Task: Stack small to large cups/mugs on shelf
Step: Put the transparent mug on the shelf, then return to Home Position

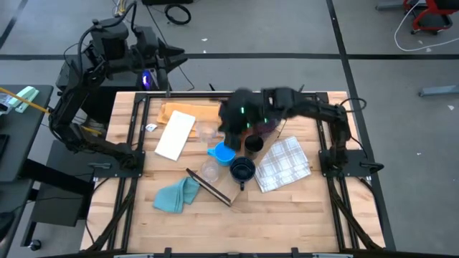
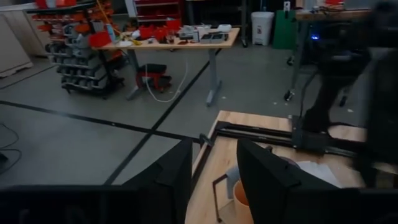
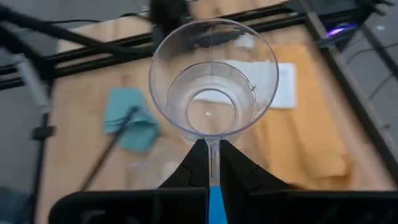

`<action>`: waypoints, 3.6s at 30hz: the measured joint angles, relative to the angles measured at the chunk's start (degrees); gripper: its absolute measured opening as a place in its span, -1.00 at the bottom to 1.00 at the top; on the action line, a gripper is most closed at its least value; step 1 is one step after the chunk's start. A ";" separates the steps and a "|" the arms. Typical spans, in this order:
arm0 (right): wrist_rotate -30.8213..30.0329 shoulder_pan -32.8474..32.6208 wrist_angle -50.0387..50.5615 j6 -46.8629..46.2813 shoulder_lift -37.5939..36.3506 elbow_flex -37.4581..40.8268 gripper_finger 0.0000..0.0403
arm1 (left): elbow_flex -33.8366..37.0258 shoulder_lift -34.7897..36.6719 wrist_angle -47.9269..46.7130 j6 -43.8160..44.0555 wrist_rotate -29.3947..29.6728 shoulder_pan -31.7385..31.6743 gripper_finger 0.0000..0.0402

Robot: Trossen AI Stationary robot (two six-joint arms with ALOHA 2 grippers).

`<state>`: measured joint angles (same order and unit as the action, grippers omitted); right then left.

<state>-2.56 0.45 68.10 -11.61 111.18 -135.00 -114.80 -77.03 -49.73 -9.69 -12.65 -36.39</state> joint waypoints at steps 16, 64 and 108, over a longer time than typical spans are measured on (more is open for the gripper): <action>-13.03 -17.23 6.30 -21.62 2.07 1.31 -0.92 | 0.00 -0.02 0.86 -0.17 -0.02 -0.54 -0.33; -12.15 -23.85 -8.29 -42.86 2.12 27.31 -0.92 | 0.00 -0.04 3.54 -2.12 -0.02 -0.54 -0.33; -18.33 -24.97 -14.06 -42.52 2.10 36.06 -0.42 | 0.00 -0.04 4.92 -1.99 -0.04 -0.52 -0.31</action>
<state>-20.89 -24.52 54.04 -54.13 113.27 -98.94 -114.80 -77.08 -44.80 -11.68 -12.69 -36.91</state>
